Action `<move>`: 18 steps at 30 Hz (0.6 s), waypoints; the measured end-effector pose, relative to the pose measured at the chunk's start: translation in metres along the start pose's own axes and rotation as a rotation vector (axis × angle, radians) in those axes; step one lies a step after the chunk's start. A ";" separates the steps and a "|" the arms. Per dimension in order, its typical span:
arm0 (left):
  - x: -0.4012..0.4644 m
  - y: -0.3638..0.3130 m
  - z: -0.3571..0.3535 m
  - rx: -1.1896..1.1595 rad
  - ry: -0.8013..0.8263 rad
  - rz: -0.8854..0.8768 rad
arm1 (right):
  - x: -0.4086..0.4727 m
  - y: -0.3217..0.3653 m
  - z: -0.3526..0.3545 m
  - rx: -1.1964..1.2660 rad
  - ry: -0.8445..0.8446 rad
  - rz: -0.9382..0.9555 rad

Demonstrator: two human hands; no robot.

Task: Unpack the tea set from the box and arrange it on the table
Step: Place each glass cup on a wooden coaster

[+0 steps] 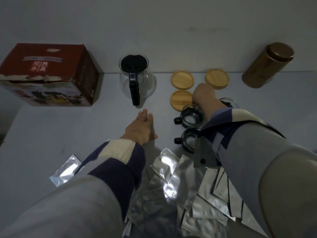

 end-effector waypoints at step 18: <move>0.017 -0.031 0.012 0.114 0.011 0.011 | 0.021 -0.061 0.063 0.291 -0.103 -0.018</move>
Point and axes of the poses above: each hand's wrist, its own x-axis towards the middle knuckle, its own z-axis out of the back of the hand, y = z × x, the point moved 4 cm from there along x, towards the middle knuckle, and after that the axes turned 10 degrees about -z, right-handed, at the moved point
